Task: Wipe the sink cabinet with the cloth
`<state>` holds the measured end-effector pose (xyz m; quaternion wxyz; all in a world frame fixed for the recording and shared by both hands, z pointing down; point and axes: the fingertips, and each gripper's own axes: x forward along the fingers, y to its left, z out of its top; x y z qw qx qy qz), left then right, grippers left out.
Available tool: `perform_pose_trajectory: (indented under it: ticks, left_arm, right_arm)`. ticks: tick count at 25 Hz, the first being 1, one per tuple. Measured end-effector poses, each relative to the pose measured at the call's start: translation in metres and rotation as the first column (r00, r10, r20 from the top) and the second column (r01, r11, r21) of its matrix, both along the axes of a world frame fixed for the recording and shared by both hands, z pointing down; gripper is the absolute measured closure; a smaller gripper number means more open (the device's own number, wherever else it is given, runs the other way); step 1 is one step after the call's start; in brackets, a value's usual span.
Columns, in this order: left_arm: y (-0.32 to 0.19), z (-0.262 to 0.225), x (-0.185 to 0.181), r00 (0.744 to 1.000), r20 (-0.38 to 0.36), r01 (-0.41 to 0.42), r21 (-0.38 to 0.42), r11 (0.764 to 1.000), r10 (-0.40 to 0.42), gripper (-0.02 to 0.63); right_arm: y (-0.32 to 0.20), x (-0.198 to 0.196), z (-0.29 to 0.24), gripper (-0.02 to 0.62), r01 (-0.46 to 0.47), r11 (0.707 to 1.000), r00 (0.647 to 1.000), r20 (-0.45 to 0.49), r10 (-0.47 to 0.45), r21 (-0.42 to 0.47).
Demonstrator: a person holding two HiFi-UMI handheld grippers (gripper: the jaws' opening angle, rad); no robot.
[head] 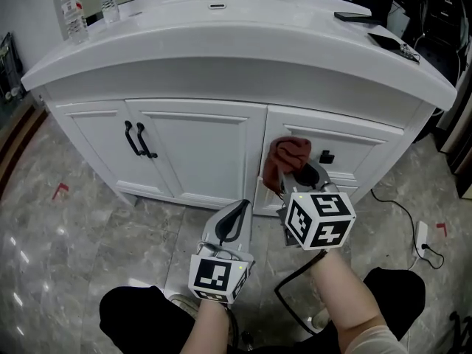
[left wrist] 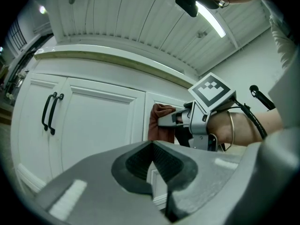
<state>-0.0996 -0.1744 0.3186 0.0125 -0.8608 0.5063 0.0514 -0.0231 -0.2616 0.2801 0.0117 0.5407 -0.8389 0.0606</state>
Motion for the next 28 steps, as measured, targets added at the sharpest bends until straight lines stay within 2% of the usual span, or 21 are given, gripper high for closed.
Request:
perform_pose_trajectory:
  ticks: [5, 13, 20, 28]
  left_arm:
    - [0.001, 0.001, 0.007, 1.0, -0.002, -0.016, 0.0, 1.0, 0.016, 0.605]
    - [0.003, -0.003, 0.018, 1.0, 0.011, -0.03, 0.014, 0.999, 0.029, 0.605]
    - [0.003, -0.002, 0.033, 0.998, 0.019, -0.065, 0.014, 0.998, 0.065, 0.605]
    - [0.004, 0.0, 0.041, 0.996, 0.03, -0.079, 0.009, 0.997, 0.079, 0.605]
  right_arm:
    - [-0.003, 0.031, 0.005, 0.514, -0.093, 0.996, 0.996, -0.018, 0.092, -0.017]
    - [0.002, 0.046, 0.008, 0.517, -0.182, 0.983, 0.982, -0.059, 0.181, -0.021]
    - [0.016, 0.067, 0.004, 0.517, -0.23, 0.973, 0.972, -0.046, 0.229, -0.009]
    - [0.025, 0.088, -0.001, 0.514, -0.24, 0.971, 0.971, -0.017, 0.24, 0.002]
